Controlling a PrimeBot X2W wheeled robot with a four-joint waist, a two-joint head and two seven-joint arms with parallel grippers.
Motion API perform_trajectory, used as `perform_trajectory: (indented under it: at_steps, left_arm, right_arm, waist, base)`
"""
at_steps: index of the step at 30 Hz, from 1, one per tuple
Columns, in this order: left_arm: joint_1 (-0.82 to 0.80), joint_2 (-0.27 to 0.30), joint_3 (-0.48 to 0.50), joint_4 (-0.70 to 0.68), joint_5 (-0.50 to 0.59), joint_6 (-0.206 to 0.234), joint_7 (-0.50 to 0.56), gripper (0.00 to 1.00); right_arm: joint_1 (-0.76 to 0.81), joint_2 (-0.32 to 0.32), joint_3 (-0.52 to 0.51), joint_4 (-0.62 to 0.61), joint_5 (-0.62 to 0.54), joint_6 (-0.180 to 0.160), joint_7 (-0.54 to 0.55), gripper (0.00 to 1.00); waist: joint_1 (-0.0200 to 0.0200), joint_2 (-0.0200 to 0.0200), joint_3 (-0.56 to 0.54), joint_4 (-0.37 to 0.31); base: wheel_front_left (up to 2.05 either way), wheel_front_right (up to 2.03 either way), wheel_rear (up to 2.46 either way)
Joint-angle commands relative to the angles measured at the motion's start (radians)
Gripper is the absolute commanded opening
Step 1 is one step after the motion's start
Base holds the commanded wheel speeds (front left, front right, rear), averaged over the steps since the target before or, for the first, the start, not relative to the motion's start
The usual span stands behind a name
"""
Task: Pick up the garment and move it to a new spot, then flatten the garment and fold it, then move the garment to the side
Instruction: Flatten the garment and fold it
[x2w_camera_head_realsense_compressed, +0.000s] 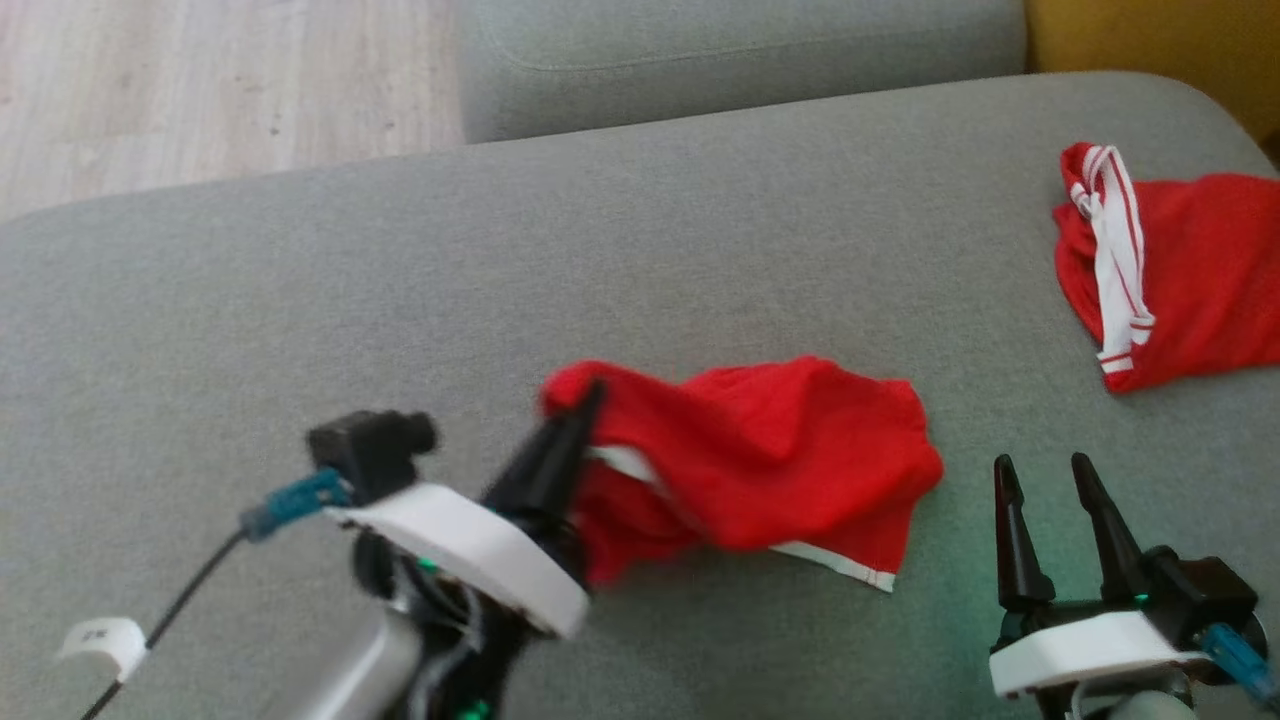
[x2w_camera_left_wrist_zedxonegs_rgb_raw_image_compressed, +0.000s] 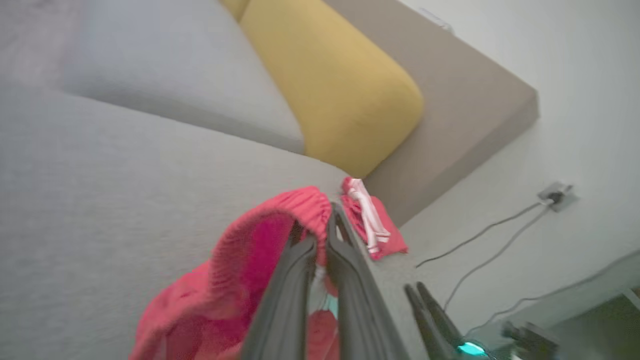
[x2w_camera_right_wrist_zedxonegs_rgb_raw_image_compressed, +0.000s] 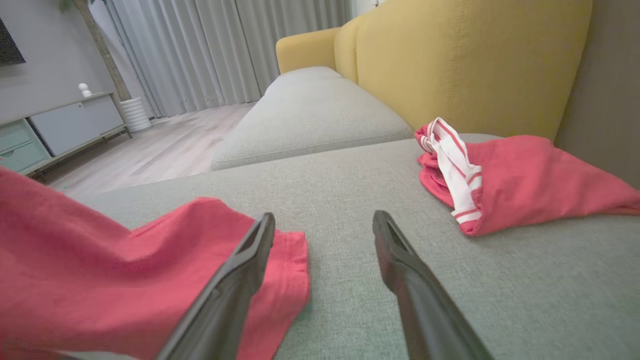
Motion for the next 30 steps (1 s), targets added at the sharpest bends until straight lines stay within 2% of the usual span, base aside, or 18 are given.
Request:
perform_trajectory:
  at_steps: [1, 6, 13, 15, 16, 17, 18, 24, 30]
  left_arm:
    - [-0.046, 0.003, 0.087, 0.057, -0.020, 0.014, -0.026, 0.00]
    - [-0.125, -0.024, 0.149, 0.338, 0.005, 0.023, -0.102, 0.00]
    - [-0.276, -0.106, 0.158, 0.708, 0.049, -0.021, -0.221, 0.00]
    - [-0.310, -0.129, 0.161, 0.798, 0.043, -0.036, -0.232, 0.13]
    - [-0.325, -0.135, 0.158, 0.838, 0.044, -0.045, -0.233, 0.35]
    - [-0.340, -0.138, 0.154, 0.874, 0.048, -0.055, -0.236, 0.77]
    - [-0.352, -0.142, 0.151, 0.903, 0.052, -0.064, -0.241, 1.00]
    - [-0.375, -0.163, 0.154, 0.975, 0.032, -0.127, -0.268, 1.00]
    - [-0.359, -0.166, 0.143, 0.945, 0.031, -0.154, -0.281, 1.00]
  right_arm:
    - [-0.023, -0.007, 0.026, -0.027, -0.003, -0.001, -0.009, 1.00]
    - [-0.039, -0.007, 0.035, -0.027, -0.012, -0.001, -0.009, 1.00]
    - [-0.063, -0.007, 0.048, -0.027, -0.023, -0.001, -0.009, 1.00]
    - [-0.066, -0.007, 0.046, -0.027, -0.026, -0.001, -0.009, 1.00]
    - [-0.067, -0.007, 0.046, -0.026, -0.027, -0.001, -0.009, 1.00]
    - [-0.069, -0.007, 0.046, -0.025, -0.029, -0.001, -0.009, 1.00]
    - [-0.070, -0.007, 0.045, -0.025, -0.030, -0.001, -0.009, 1.00]
    - [-0.060, -0.007, 0.024, -0.027, -0.031, -0.001, -0.009, 1.00]
    - [-0.058, -0.007, 0.022, -0.030, -0.033, -0.001, -0.009, 1.00]
  waist:
    - [0.0000, 0.0000, 0.013, -0.013]
    - [0.0000, 0.0000, 0.042, -0.033]
    - [0.0000, 0.0000, 0.090, -0.053]
    - [0.0000, 0.0000, 0.099, -0.056]
    - [0.0000, 0.0000, 0.103, -0.057]
    - [0.0000, 0.0000, 0.106, -0.059]
    - [0.0000, 0.0000, 0.108, -0.059]
    - [0.0000, 0.0000, 0.108, -0.040]
    - [0.0000, 0.0000, 0.106, -0.014]
  base:
    - [0.00, 0.00, 0.00]
    - [0.00, 0.00, 0.00]
    - [0.00, 0.00, 0.00]
    - [0.00, 0.00, 0.00]
    - [0.00, 0.00, 0.00]
    - [0.00, 0.00, 0.00]
    - [0.00, 0.00, 0.00]
    - [0.00, 0.00, 0.00]
    - [0.00, 0.00, 0.00]
